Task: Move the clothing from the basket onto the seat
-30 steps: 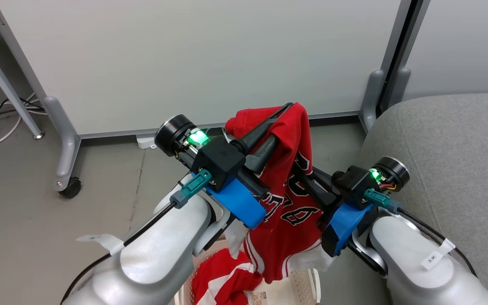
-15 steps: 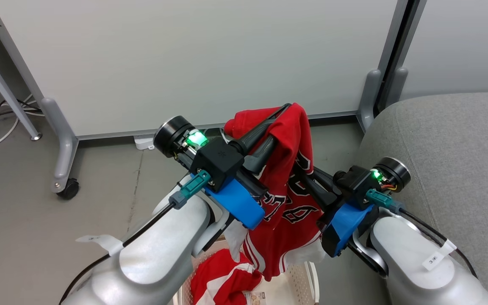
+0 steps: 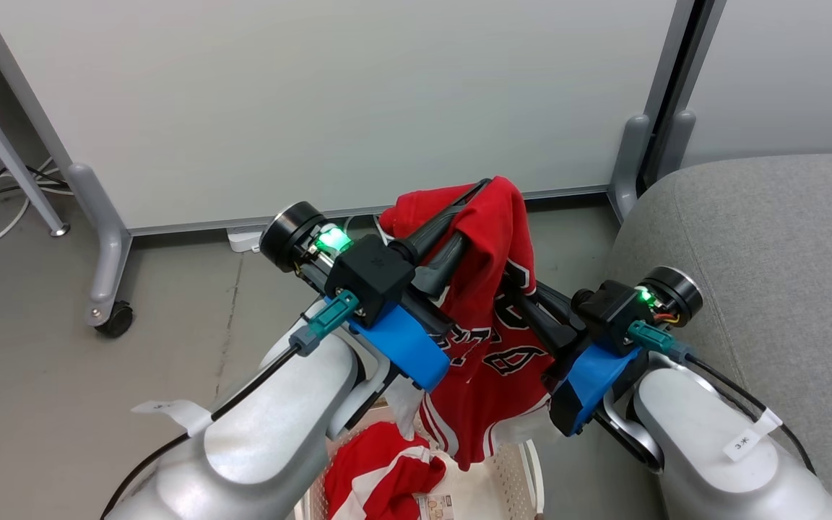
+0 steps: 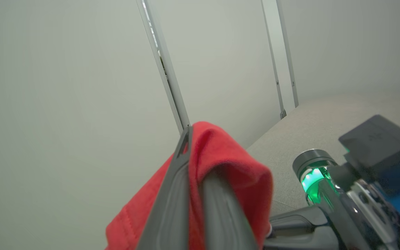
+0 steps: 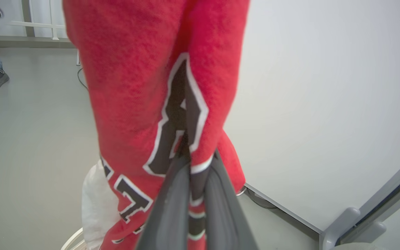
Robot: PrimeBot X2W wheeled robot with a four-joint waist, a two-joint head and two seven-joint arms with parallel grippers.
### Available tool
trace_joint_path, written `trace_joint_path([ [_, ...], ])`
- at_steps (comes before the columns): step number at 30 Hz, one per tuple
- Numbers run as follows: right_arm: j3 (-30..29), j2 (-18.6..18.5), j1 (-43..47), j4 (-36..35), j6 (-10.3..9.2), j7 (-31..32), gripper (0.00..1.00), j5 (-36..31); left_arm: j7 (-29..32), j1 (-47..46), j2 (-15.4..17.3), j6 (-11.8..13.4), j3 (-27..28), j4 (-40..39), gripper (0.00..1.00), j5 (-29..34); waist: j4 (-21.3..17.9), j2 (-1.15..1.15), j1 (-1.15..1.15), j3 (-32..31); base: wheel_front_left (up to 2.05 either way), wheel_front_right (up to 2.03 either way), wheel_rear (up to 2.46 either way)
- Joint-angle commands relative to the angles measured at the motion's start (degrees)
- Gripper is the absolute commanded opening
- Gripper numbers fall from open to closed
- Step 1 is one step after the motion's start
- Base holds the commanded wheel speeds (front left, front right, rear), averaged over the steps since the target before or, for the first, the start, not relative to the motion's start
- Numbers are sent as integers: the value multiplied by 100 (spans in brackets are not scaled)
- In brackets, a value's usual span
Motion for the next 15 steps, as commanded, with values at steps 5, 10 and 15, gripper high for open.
trace_joint_path([
  [5, -148, 22, 72, -57, 1, -20, 0, 37, 4, 61, 51, 63, -12, 83, 100, -55, -6, 0, 0, 25, 0, 0, 0],
  [10, -492, -34, 158, -146, 1, -20, 0, 37, 2, 147, 101, 93, -39, 117, 100, -72, -30, 0, 0, 85, 0, 0, 0],
  [15, -921, -76, 263, -310, 2, -21, 0, -28, -6, 212, 141, 134, -64, 62, 100, -56, -83, 0, 0, 200, 0, 0, 0],
])
